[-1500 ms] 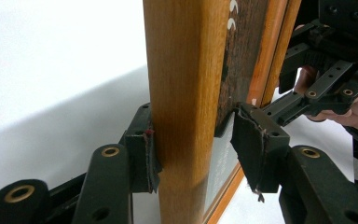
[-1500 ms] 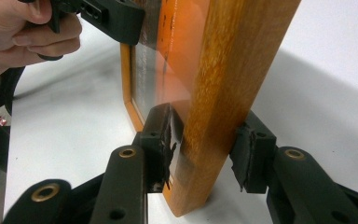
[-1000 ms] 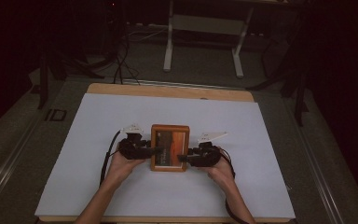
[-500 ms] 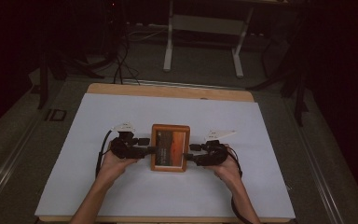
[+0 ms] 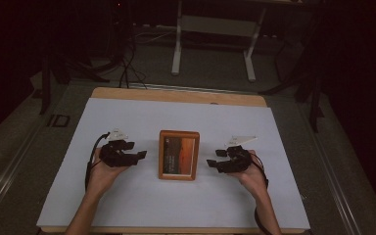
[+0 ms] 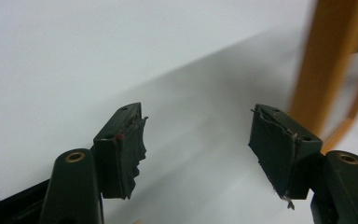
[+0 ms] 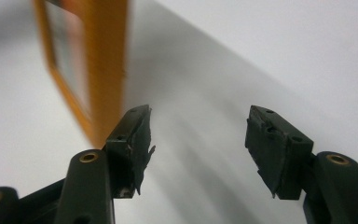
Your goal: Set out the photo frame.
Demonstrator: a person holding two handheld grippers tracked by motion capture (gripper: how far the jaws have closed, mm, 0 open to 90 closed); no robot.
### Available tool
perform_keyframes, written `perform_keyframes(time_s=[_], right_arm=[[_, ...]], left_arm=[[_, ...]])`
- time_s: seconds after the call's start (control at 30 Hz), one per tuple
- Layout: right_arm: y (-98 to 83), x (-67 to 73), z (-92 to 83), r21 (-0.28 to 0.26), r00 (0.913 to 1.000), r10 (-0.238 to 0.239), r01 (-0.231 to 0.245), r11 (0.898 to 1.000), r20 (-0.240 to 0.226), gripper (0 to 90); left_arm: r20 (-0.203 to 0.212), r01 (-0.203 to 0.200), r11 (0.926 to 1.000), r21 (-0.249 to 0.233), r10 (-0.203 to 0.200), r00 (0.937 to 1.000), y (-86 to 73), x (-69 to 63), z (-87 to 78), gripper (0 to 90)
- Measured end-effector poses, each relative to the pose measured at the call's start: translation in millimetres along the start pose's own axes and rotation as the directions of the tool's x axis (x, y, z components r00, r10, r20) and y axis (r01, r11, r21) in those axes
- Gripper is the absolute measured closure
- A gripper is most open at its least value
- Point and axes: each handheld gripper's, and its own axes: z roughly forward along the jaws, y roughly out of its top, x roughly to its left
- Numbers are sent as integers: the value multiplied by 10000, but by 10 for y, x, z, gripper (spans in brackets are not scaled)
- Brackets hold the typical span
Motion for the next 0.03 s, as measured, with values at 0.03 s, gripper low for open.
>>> perform_keyframes(time_s=[0.03], right_arm=[[-16, -22, -1, 116, 9998, -16, 14, 9999, 203, 393]], left_arm=[[-224, 9, 9999, 119, -7, 9997, -25, 23, 8, 351]])
